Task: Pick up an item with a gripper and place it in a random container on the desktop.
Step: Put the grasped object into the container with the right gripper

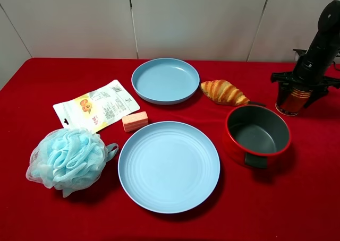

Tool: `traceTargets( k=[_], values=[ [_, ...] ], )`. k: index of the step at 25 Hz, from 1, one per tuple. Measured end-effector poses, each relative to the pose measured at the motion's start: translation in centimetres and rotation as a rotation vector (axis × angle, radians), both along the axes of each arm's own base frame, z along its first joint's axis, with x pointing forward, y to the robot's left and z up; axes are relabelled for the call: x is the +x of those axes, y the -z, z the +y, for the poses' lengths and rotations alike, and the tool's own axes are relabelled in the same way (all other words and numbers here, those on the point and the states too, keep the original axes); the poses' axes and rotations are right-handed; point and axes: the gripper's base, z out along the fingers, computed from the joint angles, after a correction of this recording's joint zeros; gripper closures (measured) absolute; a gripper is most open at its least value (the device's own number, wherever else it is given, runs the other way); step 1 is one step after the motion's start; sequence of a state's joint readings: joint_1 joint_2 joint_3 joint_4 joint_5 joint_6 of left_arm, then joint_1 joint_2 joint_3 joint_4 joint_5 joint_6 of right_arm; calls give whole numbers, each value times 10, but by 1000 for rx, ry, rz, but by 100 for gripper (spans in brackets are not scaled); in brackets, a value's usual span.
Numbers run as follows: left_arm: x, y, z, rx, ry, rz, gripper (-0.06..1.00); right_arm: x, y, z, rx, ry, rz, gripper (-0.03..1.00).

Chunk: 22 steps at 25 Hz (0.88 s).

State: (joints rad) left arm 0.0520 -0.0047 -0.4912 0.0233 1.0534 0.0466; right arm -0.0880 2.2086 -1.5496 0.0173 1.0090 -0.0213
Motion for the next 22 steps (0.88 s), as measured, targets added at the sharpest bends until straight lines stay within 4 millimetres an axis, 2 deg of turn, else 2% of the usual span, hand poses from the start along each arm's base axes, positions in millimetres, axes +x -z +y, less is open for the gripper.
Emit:
traceTargets(
  k=[16,22],
  values=[
    [0,0,0,0,0,0,-5,-2,-1,0,3,3,26,48],
    [0,0,0,0,0,0,-5,-5,-20,1,5,23,8,48]
  ],
)
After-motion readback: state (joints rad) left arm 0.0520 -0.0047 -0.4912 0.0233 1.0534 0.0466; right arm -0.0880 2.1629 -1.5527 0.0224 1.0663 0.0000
